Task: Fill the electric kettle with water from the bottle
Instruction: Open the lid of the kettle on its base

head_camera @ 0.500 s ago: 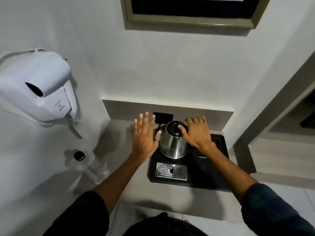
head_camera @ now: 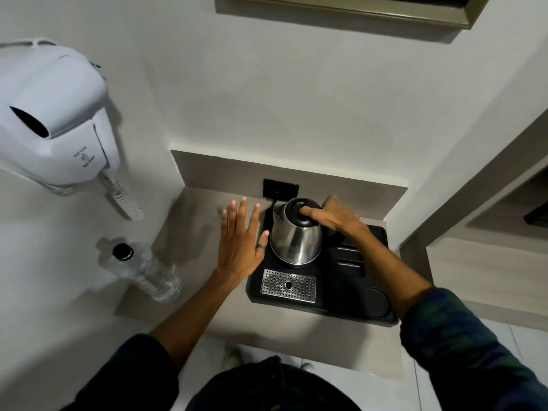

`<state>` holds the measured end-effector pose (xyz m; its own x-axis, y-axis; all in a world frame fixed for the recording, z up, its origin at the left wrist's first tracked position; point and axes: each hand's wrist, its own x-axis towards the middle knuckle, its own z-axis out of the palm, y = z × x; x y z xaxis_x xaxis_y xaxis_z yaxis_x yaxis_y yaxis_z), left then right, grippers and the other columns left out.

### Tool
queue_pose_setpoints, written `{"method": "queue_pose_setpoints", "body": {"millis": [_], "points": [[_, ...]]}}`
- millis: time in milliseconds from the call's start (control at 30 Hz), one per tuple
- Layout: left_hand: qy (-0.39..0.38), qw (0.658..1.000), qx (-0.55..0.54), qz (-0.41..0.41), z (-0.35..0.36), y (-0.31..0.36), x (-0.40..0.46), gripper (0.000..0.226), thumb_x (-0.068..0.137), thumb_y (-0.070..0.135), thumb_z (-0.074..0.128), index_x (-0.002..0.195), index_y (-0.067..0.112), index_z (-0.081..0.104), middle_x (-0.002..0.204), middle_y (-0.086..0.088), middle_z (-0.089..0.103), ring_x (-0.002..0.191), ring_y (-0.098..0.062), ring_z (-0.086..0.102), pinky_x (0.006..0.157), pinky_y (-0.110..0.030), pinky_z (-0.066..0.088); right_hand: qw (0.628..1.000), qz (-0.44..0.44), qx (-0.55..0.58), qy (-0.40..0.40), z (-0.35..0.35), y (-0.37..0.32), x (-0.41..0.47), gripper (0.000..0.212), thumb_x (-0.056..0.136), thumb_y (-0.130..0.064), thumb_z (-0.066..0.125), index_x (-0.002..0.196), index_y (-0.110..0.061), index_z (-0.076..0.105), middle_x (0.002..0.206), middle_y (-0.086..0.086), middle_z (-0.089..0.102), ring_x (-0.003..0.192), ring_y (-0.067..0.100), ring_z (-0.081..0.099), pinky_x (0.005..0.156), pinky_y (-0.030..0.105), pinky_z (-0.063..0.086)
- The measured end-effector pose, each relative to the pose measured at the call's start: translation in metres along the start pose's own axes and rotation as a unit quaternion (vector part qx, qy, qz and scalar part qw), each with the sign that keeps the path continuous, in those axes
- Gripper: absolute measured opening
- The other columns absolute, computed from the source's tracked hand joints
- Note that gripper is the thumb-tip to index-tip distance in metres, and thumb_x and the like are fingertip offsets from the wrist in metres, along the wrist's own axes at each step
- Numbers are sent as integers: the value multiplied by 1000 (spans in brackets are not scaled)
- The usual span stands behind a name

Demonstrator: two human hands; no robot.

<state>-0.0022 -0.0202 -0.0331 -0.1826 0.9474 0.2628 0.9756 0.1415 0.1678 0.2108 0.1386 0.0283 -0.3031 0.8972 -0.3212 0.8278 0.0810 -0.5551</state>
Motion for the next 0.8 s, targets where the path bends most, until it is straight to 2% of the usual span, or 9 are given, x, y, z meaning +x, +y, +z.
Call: {"method": "queue_pose_setpoints", "body": {"millis": [100, 200, 300, 333, 433, 533, 633, 733, 800], "points": [[6, 1000, -1, -1, 2, -5, -6, 70, 101, 47, 43, 161, 17, 29, 169, -22, 21, 158, -44, 13, 127, -61, 17, 1000, 2, 1, 1, -1, 0, 3, 58, 83, -66, 71, 65, -13, 59, 57, 1, 60, 53, 20, 55, 55, 27, 39], [3, 1000, 0, -5, 5, -8, -12, 70, 101, 47, 44, 162, 17, 27, 170, -22, 19, 158, -44, 12, 128, -61, 16, 998, 16, -32, -48, -6, -6, 7, 63, 82, -74, 65, 66, -13, 61, 61, 2, 63, 60, 24, 60, 63, 32, 48], [-7, 1000, -1, -15, 6, -7, -13, 72, 101, 45, 51, 162, 15, 29, 170, -22, 18, 159, -44, 10, 128, -61, 16, 991, 45, -83, -94, -10, -18, 8, 86, 71, -92, 56, 90, -9, 68, 94, 7, 74, 87, 32, 74, 87, 46, 62], [-10, 1000, -3, -19, 6, -7, -13, 72, 101, 45, 53, 162, 15, 29, 171, -22, 17, 159, -43, 10, 128, -61, 15, 990, 50, -84, -103, -11, -20, 9, 85, 69, -92, 55, 92, -10, 67, 101, 7, 74, 91, 33, 74, 86, 47, 63], [-9, 1000, -4, -19, 6, -7, -11, 71, 101, 45, 53, 161, 15, 30, 171, -22, 17, 159, -43, 10, 128, -60, 14, 992, 44, -48, -107, -13, -20, 12, 55, 82, -70, 61, 87, -17, 69, 96, 8, 75, 81, 27, 72, 67, 32, 56], [-6, 1000, 1, -15, 8, -10, -10, 71, 101, 46, 51, 161, 15, 30, 171, -23, 17, 159, -44, 10, 129, -59, 13, 995, 43, -9, -93, -16, -14, 14, 46, 86, -61, 63, 84, -15, 71, 88, 8, 75, 72, 23, 68, 64, 30, 52], [-11, 1000, 2, -18, 10, -11, -10, 71, 102, 47, 48, 162, 16, 28, 171, -22, 14, 159, -44, 8, 129, -58, 10, 983, 56, 88, -148, -23, -8, 15, 48, 86, -58, 61, 101, -14, 73, 100, 13, 78, 78, 27, 71, 71, 36, 60], [-15, 1000, -2, -16, 12, -8, -8, 71, 102, 49, 42, 162, 16, 25, 171, -22, 13, 159, -44, 7, 129, -58, 11, 969, 57, 126, -207, -35, 0, 13, 37, 94, -60, 58, 100, -24, 65, 104, 6, 72, 88, 22, 71, 73, 32, 59], [-10, 1000, -5, -13, 14, -7, -9, 71, 102, 49, 41, 162, 16, 24, 171, -22, 14, 159, -44, 7, 129, -58, 12, 969, 49, 110, -216, -40, 12, 14, 45, 93, -71, 54, 103, -29, 63, 113, 0, 66, 107, 24, 65, 94, 41, 51]]}}
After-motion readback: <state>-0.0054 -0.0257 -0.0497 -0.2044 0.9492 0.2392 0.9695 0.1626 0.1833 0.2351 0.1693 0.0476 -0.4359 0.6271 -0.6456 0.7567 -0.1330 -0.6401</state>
